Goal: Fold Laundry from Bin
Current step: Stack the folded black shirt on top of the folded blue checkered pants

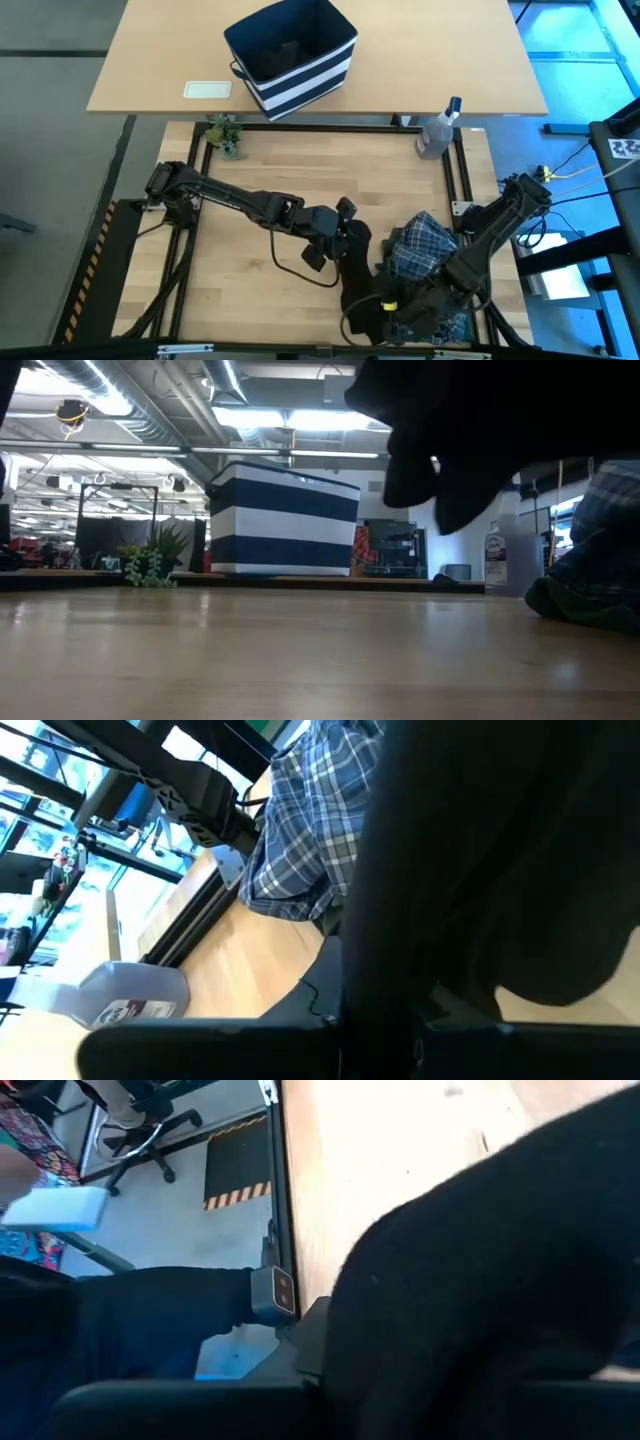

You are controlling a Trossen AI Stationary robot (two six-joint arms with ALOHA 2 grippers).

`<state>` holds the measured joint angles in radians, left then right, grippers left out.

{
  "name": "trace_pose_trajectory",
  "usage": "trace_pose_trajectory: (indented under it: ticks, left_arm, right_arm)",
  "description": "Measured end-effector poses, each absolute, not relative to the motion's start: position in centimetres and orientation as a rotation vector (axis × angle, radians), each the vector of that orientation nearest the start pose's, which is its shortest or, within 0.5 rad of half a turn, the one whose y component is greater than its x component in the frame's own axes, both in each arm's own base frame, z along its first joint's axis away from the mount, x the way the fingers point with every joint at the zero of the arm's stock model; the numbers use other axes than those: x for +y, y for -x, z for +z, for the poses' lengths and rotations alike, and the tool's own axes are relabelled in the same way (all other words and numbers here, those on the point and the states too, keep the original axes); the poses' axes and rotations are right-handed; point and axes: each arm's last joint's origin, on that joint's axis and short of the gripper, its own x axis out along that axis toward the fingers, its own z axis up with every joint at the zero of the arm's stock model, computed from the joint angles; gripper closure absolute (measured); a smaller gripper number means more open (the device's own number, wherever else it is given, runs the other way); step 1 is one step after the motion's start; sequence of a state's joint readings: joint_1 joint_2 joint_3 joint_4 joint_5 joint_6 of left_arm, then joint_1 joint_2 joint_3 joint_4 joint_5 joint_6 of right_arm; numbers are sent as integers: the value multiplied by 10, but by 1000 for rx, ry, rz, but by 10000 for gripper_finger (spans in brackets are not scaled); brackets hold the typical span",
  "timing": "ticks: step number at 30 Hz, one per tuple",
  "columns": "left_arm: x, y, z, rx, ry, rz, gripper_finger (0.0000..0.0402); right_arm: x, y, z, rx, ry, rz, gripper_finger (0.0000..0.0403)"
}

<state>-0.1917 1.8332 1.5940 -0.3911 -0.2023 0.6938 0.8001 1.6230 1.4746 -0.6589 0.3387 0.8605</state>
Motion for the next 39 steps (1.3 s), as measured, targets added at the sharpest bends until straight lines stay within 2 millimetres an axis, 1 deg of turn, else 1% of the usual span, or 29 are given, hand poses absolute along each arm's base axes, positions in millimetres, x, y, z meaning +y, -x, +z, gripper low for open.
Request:
trace_pose_trajectory:
  ticks: [3, 7, 9, 12, 16, 19, 23, 26, 28, 31, 35, 39]
  left_arm:
    - [-74, -413, 303, 587, -791, -199, 379]
    - [-76, -415, 302, 564, -778, -224, 379]
    - [-77, -416, 300, 566, -784, -226, 379]
    - [-79, -416, 302, 542, -794, -239, 379]
    - [-79, -417, 303, 530, -791, -245, 379]
    - [-78, -417, 303, 529, -789, -242, 379]
    - [-78, -417, 302, 532, -790, -237, 379]
    - [-78, -417, 302, 532, -773, -236, 379]
    - [-78, -418, 303, 525, -767, -240, 363]
    - [-77, -419, 305, 506, -767, -223, 312]
    - [-74, -420, 306, 519, -786, -137, 248]
    - [-72, -418, 308, 539, -805, -71, 208]
  right_arm:
    - [246, -254, 318, 819, -396, 106, 362]
    - [247, -252, 314, 851, -455, 63, 362]
    - [248, -254, 316, 833, -484, 66, 362]
    - [252, -258, 322, 764, -511, 117, 362]
    - [253, -259, 322, 763, -541, 114, 362]
    - [249, -254, 317, 829, -576, 28, 362]
    - [246, -241, 308, 933, -627, -106, 362]
    - [248, -232, 305, 973, -669, -167, 362]
    - [250, -229, 304, 977, -685, -186, 362]
    - [251, -225, 303, 1006, -703, -206, 362]
    - [254, -217, 301, 1044, -725, -234, 362]
    - [253, -207, 297, 1084, -747, -336, 362]
